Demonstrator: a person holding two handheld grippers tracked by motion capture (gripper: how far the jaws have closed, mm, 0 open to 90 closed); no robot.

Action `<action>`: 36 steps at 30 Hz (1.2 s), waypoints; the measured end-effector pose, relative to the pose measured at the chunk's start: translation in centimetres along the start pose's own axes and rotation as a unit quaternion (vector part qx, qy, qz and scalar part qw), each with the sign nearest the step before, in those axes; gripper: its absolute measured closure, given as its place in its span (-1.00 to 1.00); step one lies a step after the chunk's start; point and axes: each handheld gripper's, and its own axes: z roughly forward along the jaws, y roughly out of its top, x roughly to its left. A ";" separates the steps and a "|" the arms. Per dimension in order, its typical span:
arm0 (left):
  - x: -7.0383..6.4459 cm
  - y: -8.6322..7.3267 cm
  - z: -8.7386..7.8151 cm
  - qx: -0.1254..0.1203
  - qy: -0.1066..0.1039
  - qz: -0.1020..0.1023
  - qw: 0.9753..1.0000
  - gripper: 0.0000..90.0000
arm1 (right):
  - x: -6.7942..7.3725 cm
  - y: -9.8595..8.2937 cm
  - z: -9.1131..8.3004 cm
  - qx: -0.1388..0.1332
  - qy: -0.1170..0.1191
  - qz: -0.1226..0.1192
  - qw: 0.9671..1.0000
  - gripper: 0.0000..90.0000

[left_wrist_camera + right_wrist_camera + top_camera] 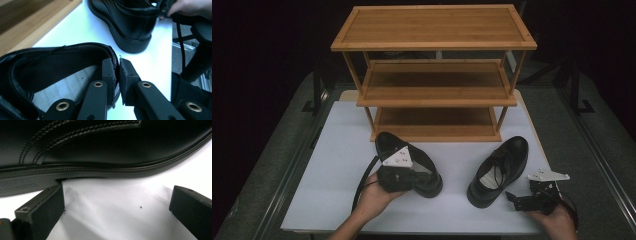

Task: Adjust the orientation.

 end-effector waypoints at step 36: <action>2.4 -7.2 -7.8 -0.005 0.082 -0.077 0.994 1.00 | 0.0 0.0 0.0 0.002 -0.001 -0.001 1.000 -1.00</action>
